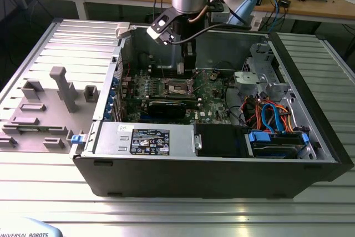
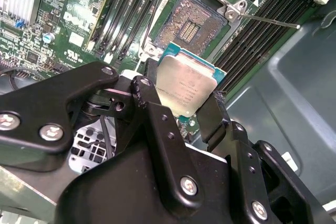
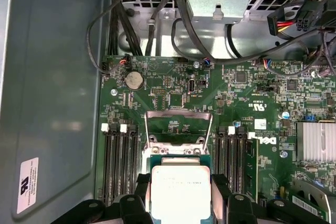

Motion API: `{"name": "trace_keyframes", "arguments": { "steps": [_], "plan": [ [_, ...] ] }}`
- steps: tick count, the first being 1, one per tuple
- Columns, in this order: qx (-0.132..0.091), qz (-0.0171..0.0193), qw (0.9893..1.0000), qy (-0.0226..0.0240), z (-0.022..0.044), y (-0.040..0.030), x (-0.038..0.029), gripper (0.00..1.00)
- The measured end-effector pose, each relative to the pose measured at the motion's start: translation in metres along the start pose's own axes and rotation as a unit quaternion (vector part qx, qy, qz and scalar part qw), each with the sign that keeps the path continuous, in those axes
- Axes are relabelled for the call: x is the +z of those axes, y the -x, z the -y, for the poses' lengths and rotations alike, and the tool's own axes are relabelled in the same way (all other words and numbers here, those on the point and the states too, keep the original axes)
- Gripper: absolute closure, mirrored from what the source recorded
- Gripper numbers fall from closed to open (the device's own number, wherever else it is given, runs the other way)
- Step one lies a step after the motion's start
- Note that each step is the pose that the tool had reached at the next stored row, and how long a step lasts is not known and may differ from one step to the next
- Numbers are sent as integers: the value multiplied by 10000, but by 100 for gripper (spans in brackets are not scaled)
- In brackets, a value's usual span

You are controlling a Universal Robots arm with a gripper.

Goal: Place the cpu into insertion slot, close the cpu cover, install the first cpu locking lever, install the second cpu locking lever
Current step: 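Place the cpu into insertion slot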

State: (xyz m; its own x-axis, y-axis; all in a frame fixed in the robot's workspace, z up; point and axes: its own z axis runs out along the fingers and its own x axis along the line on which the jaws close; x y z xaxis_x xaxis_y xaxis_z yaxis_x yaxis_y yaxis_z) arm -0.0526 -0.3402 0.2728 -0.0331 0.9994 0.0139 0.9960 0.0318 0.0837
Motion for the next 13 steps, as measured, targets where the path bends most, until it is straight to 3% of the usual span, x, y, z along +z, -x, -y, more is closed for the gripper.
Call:
{"name": "trace_keyframes", "arguments": {
  "steps": [7, 10, 13],
  "plan": [
    [29, 2, 10000, -9, 21, 0, 42, 46],
    [71, 4, 9999, -84, 30, 0, 83, 46],
    [71, 4, 9999, -85, 30, 1, 92, 46]
  ]
}}
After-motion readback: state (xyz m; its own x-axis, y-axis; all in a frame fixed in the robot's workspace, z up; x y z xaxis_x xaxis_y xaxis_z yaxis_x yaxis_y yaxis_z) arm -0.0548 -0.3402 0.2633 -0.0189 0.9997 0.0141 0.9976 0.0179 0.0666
